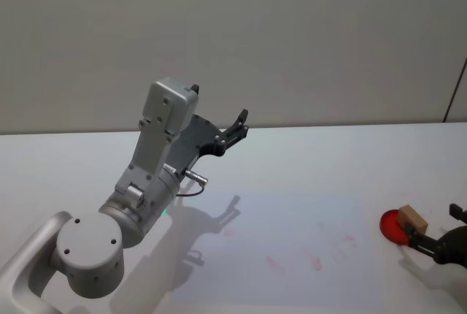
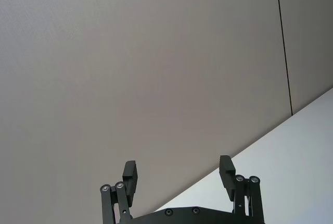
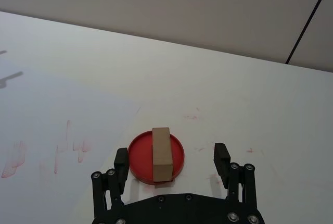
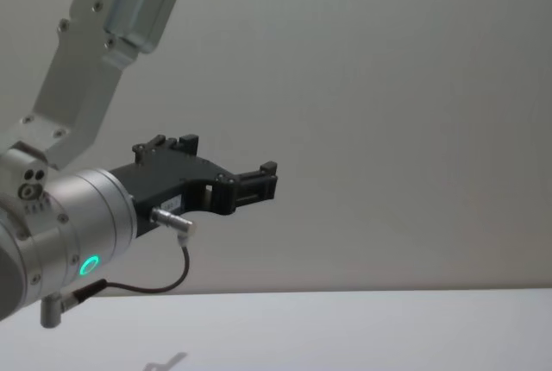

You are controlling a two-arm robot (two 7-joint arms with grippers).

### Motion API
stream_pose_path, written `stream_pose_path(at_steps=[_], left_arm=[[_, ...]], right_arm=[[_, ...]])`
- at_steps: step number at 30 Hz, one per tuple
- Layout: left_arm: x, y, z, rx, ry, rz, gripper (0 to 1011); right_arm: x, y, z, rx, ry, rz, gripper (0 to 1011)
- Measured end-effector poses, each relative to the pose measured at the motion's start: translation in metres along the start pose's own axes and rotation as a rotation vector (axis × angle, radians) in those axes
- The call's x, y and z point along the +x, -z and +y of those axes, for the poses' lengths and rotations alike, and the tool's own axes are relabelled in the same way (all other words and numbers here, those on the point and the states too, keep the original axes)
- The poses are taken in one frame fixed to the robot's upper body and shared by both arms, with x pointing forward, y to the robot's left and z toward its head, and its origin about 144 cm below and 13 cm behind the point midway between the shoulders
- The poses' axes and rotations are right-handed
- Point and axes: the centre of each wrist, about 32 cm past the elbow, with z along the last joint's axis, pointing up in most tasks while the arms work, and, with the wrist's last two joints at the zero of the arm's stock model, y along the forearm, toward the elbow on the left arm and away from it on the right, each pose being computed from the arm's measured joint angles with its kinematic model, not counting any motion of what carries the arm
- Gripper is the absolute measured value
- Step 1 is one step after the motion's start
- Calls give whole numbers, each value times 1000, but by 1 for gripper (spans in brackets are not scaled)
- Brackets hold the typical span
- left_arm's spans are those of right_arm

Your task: Use the one hand to pick up the stamp and affix it onto the A4 paper.

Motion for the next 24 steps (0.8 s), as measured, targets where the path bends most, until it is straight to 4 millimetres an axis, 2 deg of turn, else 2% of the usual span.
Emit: stream_pose_path(at_steps=[24], left_arm=[[0,0,0,0,0,0,1001]], right_arm=[[-6,6,12,-16,11,0,1001]])
